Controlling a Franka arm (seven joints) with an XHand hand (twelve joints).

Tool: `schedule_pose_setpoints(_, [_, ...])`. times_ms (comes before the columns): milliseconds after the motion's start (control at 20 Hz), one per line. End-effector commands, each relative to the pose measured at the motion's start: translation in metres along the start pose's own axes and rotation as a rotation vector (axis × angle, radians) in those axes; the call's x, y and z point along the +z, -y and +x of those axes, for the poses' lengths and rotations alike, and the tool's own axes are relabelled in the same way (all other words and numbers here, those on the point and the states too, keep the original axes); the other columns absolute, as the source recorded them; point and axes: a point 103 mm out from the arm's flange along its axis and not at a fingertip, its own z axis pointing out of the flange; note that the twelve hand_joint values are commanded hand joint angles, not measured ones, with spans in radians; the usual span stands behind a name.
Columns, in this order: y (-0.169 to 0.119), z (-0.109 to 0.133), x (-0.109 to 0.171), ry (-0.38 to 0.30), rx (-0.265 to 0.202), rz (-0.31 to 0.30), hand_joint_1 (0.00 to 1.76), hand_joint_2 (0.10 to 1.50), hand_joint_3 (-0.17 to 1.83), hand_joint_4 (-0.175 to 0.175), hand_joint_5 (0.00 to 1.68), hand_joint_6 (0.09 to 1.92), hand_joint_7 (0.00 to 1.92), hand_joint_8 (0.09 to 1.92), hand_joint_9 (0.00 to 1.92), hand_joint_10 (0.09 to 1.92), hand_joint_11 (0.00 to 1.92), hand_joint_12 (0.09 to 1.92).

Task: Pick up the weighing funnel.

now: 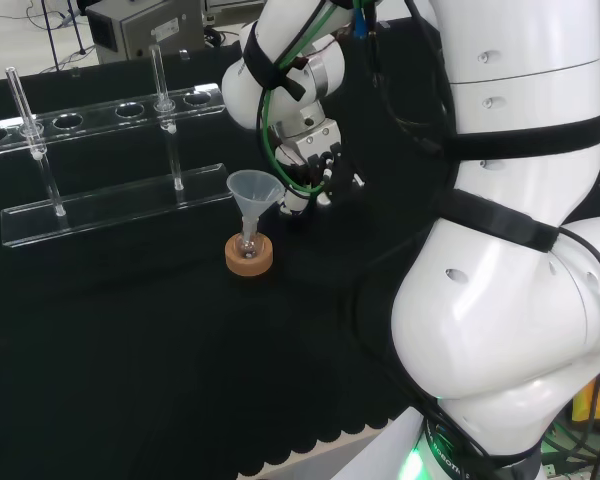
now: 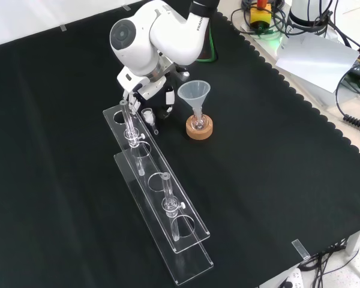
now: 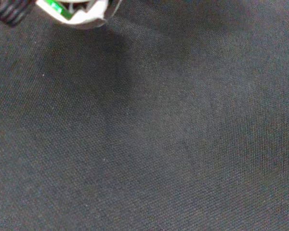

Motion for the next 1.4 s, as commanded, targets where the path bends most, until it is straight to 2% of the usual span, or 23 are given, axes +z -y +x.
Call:
schedule_pose_setpoints(50, [-0.002, 0.002, 0.000, 0.001, 0.004, 0.000, 0.88, 0.63, 0.67, -0.021, 0.72, 0.71, 0.78, 0.63, 1.00, 0.38, 0.75, 1.17])
schedule_pose_setpoints(300, [-0.003, 0.002, -0.001, 0.013, 0.009, 0.001, 0.87, 0.64, 0.67, -0.015, 0.74, 0.73, 0.78, 0.63, 1.00, 0.38, 0.76, 1.16])
schedule_pose_setpoints(350, [-0.005, 0.003, -0.002, 0.020, 0.012, -0.001, 0.88, 0.65, 0.66, -0.006, 0.79, 0.74, 0.78, 0.63, 1.01, 0.37, 0.76, 1.15])
schedule_pose_setpoints(400, [-0.005, 0.004, -0.004, 0.035, 0.016, -0.007, 0.94, 0.74, 0.56, 0.061, 0.88, 0.82, 0.79, 0.63, 1.02, 0.37, 0.77, 1.15])
schedule_pose_setpoints(450, [-0.005, 0.005, -0.005, 0.047, 0.022, -0.014, 0.99, 0.79, 0.51, 0.113, 0.98, 0.86, 0.80, 0.63, 1.03, 0.36, 0.79, 1.14])
schedule_pose_setpoints(500, [-0.005, 0.005, -0.005, 0.056, 0.027, -0.020, 1.03, 0.80, 0.50, 0.144, 1.04, 0.88, 0.82, 0.62, 1.05, 0.35, 0.80, 1.12])
schedule_pose_setpoints(600, [-0.004, 0.005, -0.007, 0.069, 0.034, -0.030, 1.07, 0.74, 0.62, 0.169, 1.10, 0.92, 0.85, 0.60, 1.09, 0.32, 0.85, 1.08])
schedule_pose_setpoints(900, [0.001, -0.007, -0.019, 0.071, 0.043, -0.043, 1.08, 0.69, 0.72, 0.175, 1.12, 0.97, 0.87, 0.59, 1.13, 0.30, 0.92, 1.04])
schedule_pose_setpoints(1400, [0.023, -0.044, -0.061, 0.098, 0.062, -0.011, 1.08, 0.69, 0.73, 0.175, 1.12, 0.98, 0.85, 0.58, 1.13, 0.28, 0.92, 1.03])
